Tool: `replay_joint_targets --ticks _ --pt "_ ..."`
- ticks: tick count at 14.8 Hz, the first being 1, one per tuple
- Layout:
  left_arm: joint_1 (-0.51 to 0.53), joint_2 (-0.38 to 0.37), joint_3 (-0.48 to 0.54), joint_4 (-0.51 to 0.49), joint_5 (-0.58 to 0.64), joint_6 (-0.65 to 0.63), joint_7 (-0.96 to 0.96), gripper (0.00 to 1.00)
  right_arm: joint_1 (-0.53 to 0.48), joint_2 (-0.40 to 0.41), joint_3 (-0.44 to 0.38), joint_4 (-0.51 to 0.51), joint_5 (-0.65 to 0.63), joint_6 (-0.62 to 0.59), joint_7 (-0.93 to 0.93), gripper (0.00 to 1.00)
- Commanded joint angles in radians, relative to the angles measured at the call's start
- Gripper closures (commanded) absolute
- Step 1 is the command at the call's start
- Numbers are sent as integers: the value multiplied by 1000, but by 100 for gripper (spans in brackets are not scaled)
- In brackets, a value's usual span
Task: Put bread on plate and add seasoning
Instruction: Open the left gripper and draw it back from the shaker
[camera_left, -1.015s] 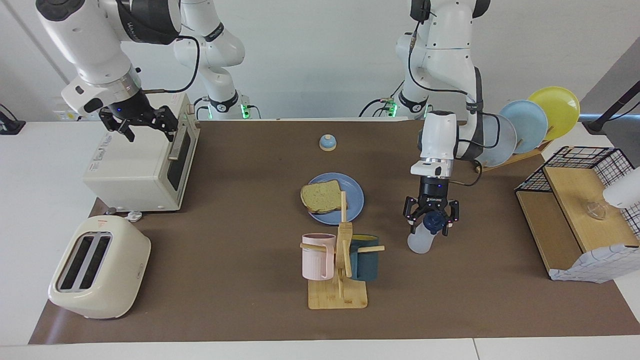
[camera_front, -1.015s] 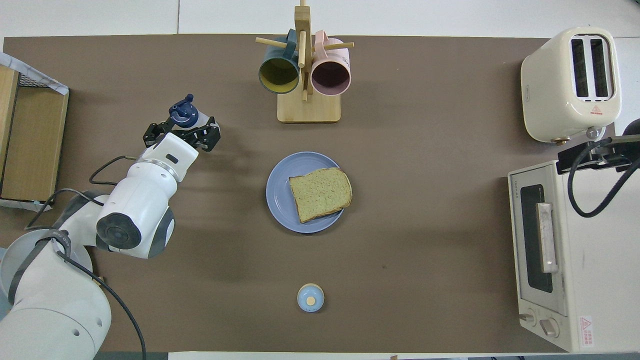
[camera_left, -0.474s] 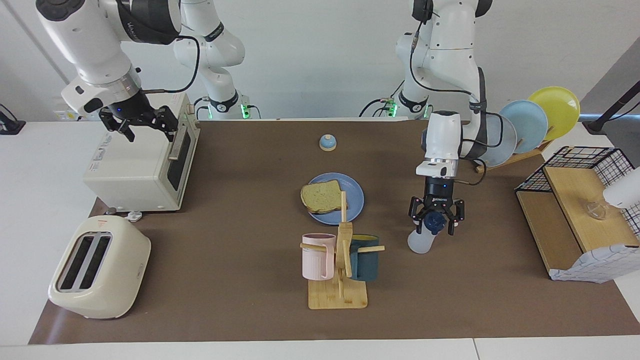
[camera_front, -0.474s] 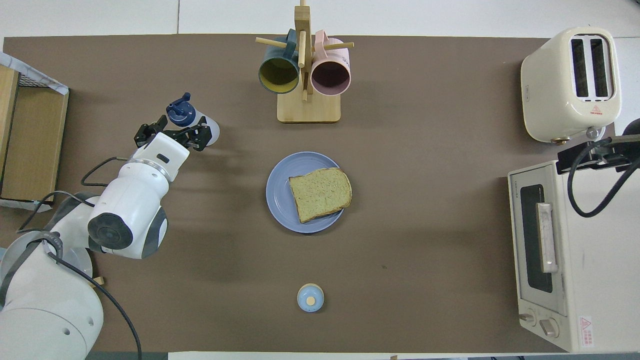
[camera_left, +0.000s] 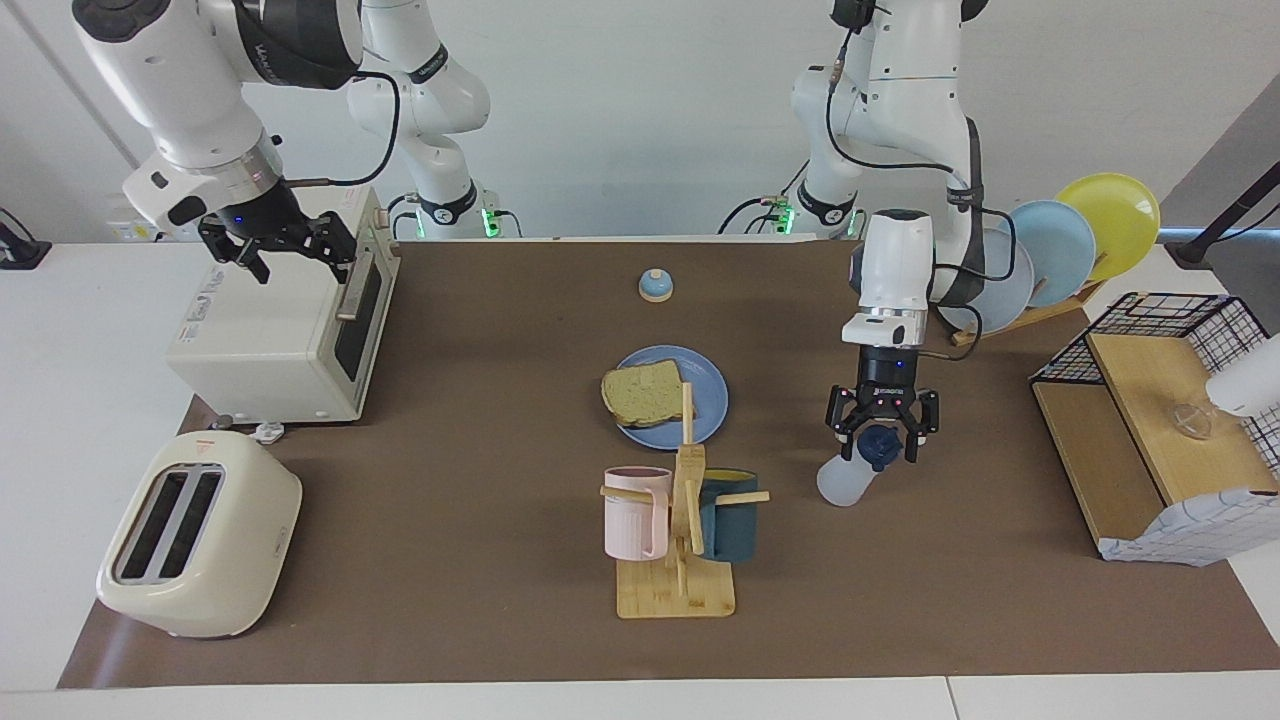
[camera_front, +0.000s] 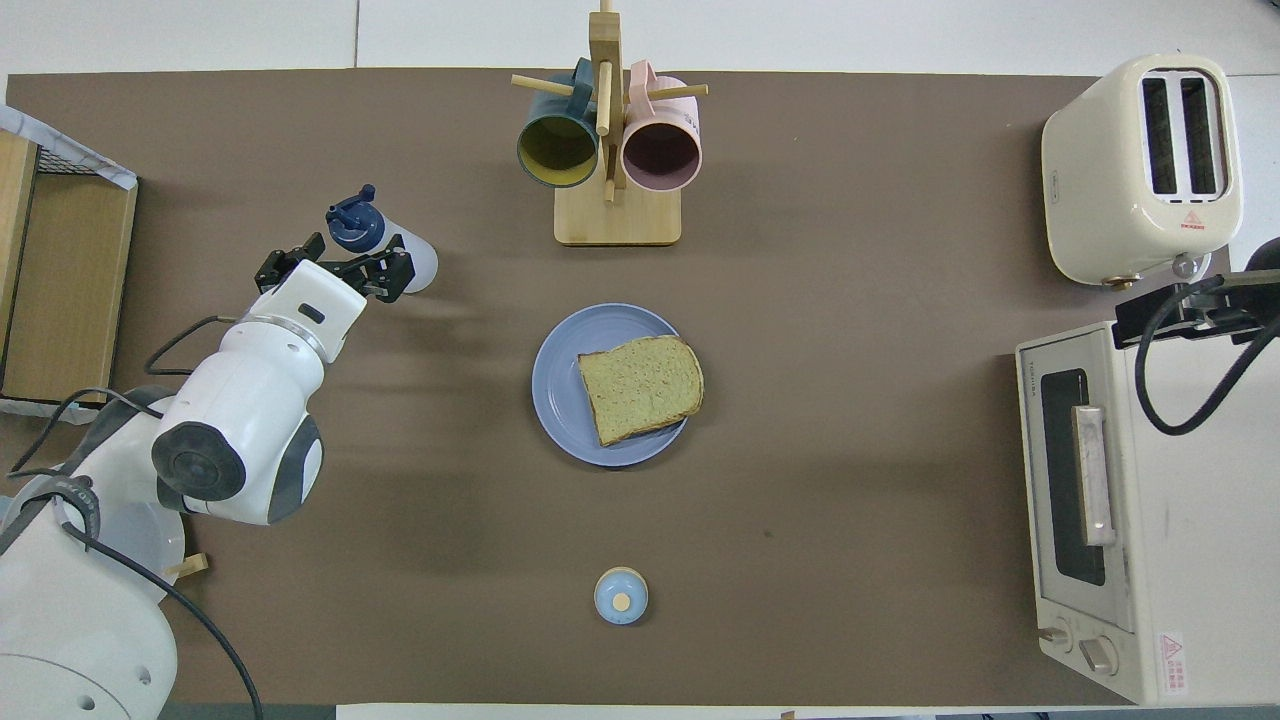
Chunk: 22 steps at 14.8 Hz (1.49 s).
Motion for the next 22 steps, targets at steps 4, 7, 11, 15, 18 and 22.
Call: replay_joint_targets --ticks 4,7,11,15,18,22 --pt "-45 -82 5 -98 -2 -18 17 0 -6 -10 1 -9 12 -8 -25 0" --pt "-68 -117 3 -145 -2 -21 11 0 -6 -10 1 -9 12 -8 -25 0" --pt "-89 -194 3 -227 -2 -26 9 0 -6 -10 1 -9 12 -8 -25 0" --pt "-108 -315 3 -244 -2 -220 14 0 -6 -10 1 -9 12 -8 -24 0" --pt "-108 -462 0 -219 0 -456 23 0 -6 -10 1 -9 12 -8 -25 0" --pt "-102 -563 -36 -46 3 -858 31 0 -6 -10 1 -9 12 -8 -25 0"
